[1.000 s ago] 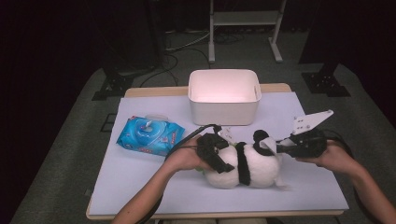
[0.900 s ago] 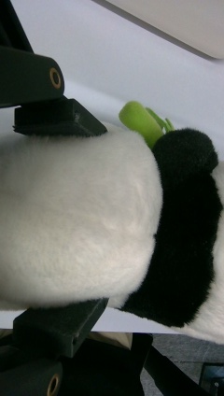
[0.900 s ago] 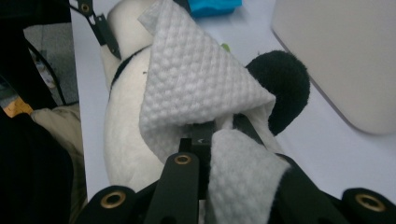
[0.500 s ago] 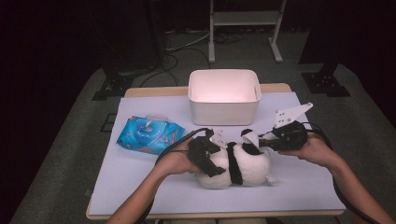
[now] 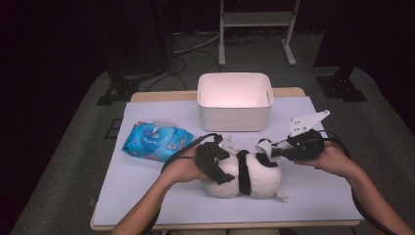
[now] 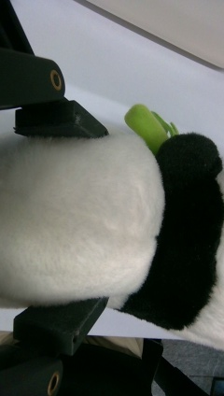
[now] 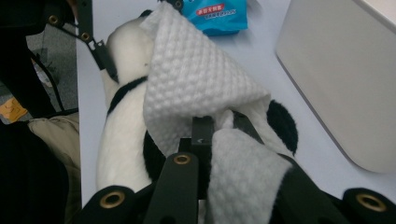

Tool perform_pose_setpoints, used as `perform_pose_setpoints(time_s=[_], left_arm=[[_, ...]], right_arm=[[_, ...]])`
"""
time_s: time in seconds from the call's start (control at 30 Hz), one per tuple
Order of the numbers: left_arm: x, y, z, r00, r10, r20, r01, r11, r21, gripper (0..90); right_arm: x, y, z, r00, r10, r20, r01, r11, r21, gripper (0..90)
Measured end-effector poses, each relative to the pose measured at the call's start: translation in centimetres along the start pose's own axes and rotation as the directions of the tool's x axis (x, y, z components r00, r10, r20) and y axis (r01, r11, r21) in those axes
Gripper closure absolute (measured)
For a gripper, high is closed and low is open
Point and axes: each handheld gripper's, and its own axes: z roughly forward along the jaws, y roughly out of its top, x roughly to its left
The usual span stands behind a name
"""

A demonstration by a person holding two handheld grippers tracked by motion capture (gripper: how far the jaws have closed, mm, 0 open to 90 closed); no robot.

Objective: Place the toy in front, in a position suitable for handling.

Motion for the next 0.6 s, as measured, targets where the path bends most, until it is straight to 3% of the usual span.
perform_pose_setpoints(time_s=[0.07, 0.2, 0.33, 0.6], left_arm=[[0.6, -0.7, -0.5, 0.9995, -0.024, -0.022, 0.024, 0.9997, 0.007, 27.9], [1.0, -1.3, -0.8, 0.9988, -0.031, -0.037, 0.031, 0.9995, -0.007, 27.9], [0.9, -1.0, -0.6, 0.9986, -0.015, -0.051, 0.015, 0.9999, -0.001, 28.1], [0.3, -0.7, -0.5, 0.9992, 0.0, -0.04, 0.0, 1.0, -0.005, 27.9]], right_arm=[[0.1, -0.2, 0.3, 1.0, -0.002, -0.003, 0.003, 1.0, 0.031, 80.9], [0.1, -0.5, 1.2, 0.9998, 0.001, -0.02, 0.0, 0.999, 0.053, 80.7], [0.0, -0.3, 1.6, 0.9997, 0.008, -0.025, -0.007, 0.999, 0.046, 80.8], [0.0, 1.1, 1.6, 0.9993, -0.01, -0.037, 0.011, 1.0, 0.024, 80.7]])
